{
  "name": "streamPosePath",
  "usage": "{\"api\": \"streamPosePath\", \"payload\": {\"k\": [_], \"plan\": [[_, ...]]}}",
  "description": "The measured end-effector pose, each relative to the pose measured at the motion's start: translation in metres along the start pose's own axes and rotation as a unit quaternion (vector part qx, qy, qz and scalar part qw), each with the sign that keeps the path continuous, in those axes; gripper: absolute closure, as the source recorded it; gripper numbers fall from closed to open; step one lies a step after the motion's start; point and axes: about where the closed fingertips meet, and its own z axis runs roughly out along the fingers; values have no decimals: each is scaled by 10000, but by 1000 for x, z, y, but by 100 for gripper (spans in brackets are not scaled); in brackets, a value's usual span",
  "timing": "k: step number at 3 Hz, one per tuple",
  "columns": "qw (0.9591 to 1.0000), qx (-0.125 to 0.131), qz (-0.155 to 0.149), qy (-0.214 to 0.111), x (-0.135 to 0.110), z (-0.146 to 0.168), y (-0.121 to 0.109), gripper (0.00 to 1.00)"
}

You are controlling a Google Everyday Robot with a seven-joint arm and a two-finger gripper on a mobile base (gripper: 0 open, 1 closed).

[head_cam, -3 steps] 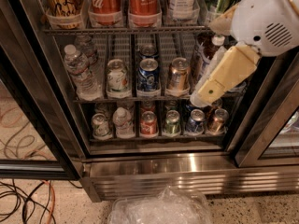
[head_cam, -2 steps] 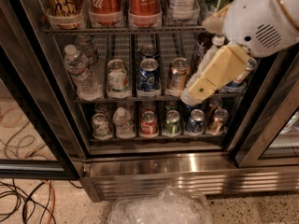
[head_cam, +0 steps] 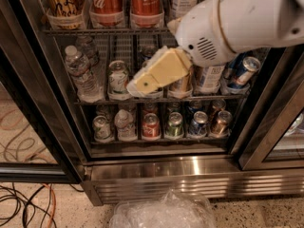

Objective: Pick coke can from top shelf of fridge

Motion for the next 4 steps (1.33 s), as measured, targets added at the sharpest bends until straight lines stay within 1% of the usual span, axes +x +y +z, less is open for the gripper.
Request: {"api": "streamPosePath", "payload": {"k": [1,2,3,4], "plan": [[9975,349,183,-583,-33,19,6,0],[9976,340,175,-580,-33,18,7,0],[9976,134,35,-674,-47,33,10,0],[9963,106,36,-847,-60,49,14,0]]}}
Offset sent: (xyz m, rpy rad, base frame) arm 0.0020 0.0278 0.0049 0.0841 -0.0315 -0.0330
